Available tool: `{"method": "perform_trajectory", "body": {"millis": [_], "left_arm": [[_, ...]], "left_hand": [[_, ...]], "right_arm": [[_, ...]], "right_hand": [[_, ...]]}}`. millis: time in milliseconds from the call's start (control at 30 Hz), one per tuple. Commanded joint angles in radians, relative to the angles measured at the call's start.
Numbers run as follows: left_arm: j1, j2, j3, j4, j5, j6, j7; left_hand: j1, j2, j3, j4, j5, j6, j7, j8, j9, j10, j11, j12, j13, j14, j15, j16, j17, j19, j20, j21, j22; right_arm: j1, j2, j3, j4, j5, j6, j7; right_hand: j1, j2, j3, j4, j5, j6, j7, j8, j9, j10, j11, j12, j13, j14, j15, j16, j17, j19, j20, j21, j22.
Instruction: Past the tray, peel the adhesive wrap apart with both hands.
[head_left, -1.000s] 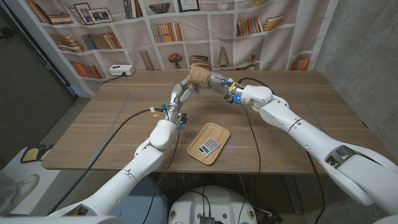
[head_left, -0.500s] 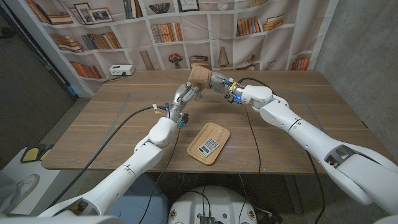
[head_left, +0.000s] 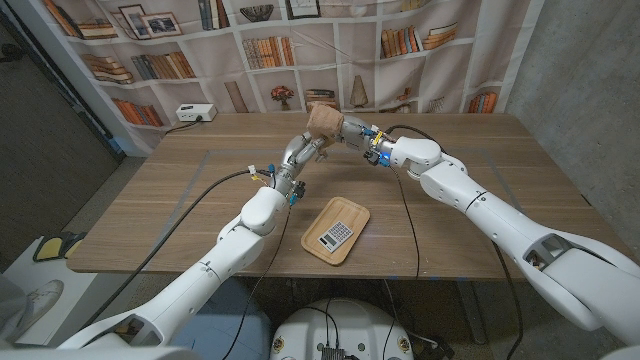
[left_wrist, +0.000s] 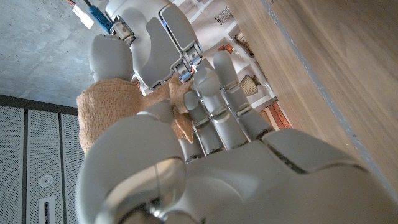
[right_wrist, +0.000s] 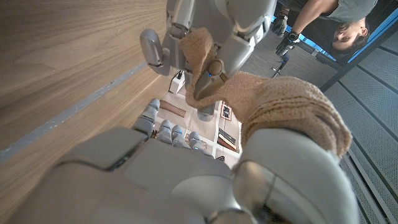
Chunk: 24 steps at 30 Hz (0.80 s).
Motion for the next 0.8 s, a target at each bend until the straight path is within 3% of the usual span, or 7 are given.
{"method": "perform_trajectory", "body": {"millis": [33, 800], "left_arm": [[0.004, -0.004, -0.002, -0.001, -0.032, 0.01, -0.006], [0.013, 0.025, -0.016, -0.017, -0.046, 0.009, -0.023]], "left_hand": [[-0.009, 0.005, 0.007, -0.004, 0.01, 0.011, 0.012, 0.016, 0.016, -0.011, 0.0, 0.012, 0.002, -0.003, 0.002, -0.001, 0.002, -0.009, 0.002, 0.014, -0.001], [-0.036, 0.005, 0.016, -0.014, 0.031, 0.025, 0.01, 0.021, 0.01, -0.037, -0.008, 0.057, 0.001, -0.006, 0.0, -0.036, -0.029, -0.028, 0.007, 0.047, -0.037]], "right_arm": [[-0.002, -0.002, 0.012, 0.008, 0.006, 0.01, -0.007], [-0.039, 0.012, 0.043, 0.001, 0.017, 0.021, -0.101]], "right_hand": [[0.002, 0.006, -0.002, -0.003, 0.001, -0.021, 0.025, 0.001, 0.0, -0.002, -0.001, 0.003, 0.0, -0.057, -0.004, 0.003, 0.001, -0.002, 0.001, 0.004, 0.002], [-0.002, 0.011, -0.003, -0.005, 0.001, 0.002, 0.014, 0.007, 0.0, 0.025, -0.018, 0.012, -0.001, -0.038, -0.021, 0.009, 0.0, 0.013, -0.013, 0.008, 0.002]]}}
